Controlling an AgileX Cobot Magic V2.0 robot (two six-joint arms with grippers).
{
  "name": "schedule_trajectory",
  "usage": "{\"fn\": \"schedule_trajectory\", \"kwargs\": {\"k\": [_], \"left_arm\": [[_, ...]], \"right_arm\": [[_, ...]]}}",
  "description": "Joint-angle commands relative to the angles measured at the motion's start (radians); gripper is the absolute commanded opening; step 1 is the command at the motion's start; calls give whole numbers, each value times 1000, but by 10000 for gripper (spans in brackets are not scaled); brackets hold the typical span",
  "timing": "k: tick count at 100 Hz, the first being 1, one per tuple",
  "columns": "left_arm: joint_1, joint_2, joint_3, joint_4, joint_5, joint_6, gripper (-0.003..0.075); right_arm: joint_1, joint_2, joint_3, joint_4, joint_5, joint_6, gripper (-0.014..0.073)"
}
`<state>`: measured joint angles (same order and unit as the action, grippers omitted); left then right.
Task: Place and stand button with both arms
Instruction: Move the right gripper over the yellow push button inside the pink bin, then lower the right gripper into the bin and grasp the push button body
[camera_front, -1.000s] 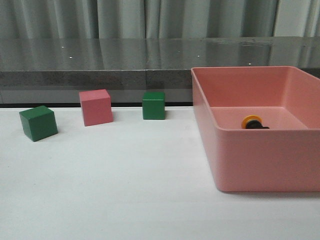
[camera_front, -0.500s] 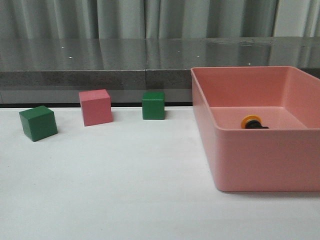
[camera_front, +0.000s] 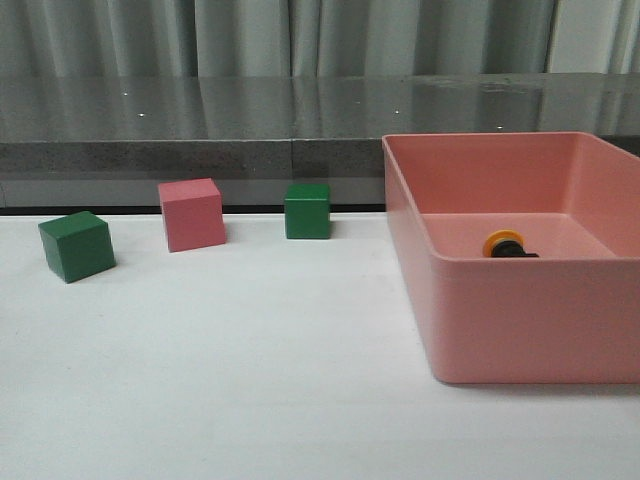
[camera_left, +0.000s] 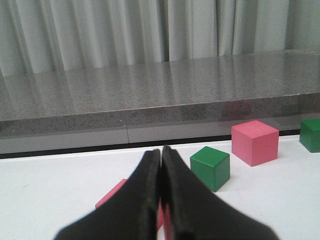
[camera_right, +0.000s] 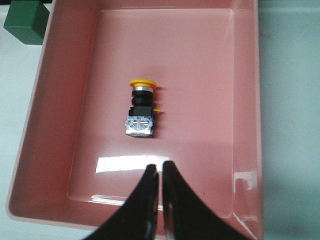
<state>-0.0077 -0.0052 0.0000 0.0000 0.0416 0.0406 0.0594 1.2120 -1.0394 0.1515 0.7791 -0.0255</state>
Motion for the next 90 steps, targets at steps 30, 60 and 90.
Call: {"fn": "schedule_trajectory", "kwargs": {"k": [30,60,90], "left_arm": [[0,-32,30,-6,-73,-10,-19],[0,-32,30,-6,-73,-10,-19],[0,-32,30,-6,-73,-10,-19]], "right_arm": [[86,179,-48,20,-200,-80,651],[93,370,-48,18,-289,-80,650],[137,518,-59,18,-390,-80,650]]}}
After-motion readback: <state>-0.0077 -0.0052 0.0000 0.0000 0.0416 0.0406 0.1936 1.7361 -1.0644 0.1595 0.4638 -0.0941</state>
